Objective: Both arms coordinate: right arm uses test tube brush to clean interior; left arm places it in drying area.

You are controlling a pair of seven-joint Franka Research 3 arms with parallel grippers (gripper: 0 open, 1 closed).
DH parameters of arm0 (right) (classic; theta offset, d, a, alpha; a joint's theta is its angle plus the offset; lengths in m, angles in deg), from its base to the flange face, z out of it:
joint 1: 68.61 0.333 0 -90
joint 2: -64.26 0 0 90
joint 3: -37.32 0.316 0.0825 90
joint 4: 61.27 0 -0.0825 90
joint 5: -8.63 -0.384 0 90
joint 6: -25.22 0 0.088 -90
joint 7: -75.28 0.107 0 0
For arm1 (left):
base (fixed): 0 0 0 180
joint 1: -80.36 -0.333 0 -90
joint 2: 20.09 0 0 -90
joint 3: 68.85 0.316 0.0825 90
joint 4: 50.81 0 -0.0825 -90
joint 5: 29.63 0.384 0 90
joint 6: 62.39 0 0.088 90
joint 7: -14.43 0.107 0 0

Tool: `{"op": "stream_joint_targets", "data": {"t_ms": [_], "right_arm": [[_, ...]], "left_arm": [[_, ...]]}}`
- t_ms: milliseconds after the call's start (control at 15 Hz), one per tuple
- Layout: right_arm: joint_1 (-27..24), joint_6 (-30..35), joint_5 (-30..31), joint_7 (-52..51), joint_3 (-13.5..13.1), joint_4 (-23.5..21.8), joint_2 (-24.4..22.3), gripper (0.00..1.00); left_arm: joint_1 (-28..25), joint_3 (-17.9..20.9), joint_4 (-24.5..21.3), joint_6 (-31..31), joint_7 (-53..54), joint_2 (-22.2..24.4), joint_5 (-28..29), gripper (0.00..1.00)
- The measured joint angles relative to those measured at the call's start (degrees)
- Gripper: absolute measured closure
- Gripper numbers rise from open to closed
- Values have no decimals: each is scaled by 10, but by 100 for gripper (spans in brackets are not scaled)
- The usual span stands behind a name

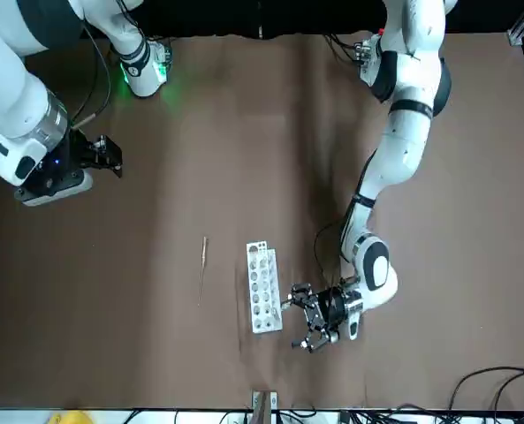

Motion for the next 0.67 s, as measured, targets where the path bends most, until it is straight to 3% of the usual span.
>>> {"op": "stream_joint_targets", "data": {"t_ms": [133, 267, 467, 667], "right_arm": [[-10, 1, 0, 1, -2, 0, 0, 0], [-23, 2, 1, 0, -3, 0, 0, 0], [-33, 4, 1, 0, -4, 0, 0, 0], [-37, 5, 1, 0, -4, 0, 0, 0]], "left_arm": [[0, 1, 0, 0, -20, 22, 27, 1], [-2, 1, 0, 0, -77, 46, 94, 1], [-24, 2, 1, -14, -132, 86, 220, 1], [-55, 2, -4, -54, -175, 134, 395, 1]]}}
